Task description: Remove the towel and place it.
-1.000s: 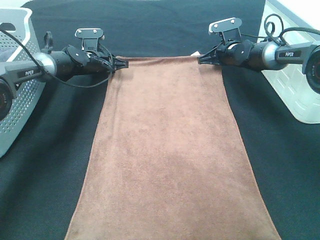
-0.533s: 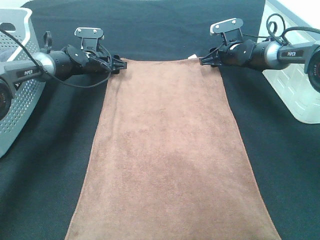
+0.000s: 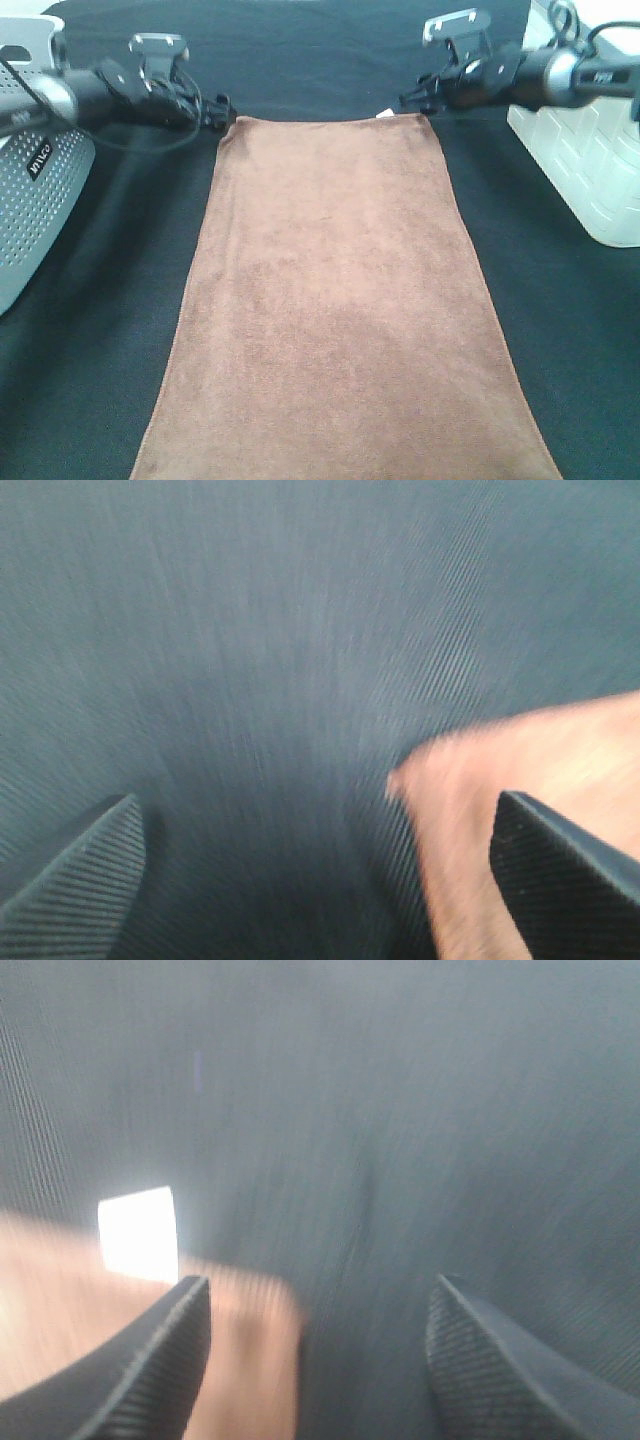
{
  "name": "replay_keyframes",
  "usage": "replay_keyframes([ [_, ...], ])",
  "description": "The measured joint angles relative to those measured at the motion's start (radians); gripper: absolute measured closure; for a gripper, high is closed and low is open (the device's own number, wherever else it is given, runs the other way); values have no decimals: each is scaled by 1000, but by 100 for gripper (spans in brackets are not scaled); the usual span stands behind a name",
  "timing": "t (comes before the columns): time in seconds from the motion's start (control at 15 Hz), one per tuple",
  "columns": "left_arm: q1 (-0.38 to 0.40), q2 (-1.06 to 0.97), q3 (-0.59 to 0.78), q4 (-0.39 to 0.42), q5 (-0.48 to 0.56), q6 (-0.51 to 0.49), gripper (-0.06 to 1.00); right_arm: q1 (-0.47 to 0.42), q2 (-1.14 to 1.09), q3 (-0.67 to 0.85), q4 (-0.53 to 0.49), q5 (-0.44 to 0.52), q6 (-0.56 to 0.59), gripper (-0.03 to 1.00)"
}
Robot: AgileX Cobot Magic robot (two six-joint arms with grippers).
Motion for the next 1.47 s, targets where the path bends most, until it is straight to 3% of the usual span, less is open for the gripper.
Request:
replay_keyframes([
  [0.27,3,-100,-2,87,86,-101,8,0,-112,0,7,92,0,38],
  [0.53,3,-137,-185,432,445,-428,8,0,-273,0,4,295,0,38],
  [0.67,3,-147,-289,558,655,-521,8,0,-332,0,-4,398,35,38],
  [0.8,10,-204,-289,584,796,-552,8,0,-392,0,-88,569,136,38],
  [1.07,11,-339,-212,676,981,-590,10,-1,-504,0,-320,874,307,38],
  [1.47,11,-585,117,708,998,-625,11,-1,-691,-1,-342,1209,329,38],
])
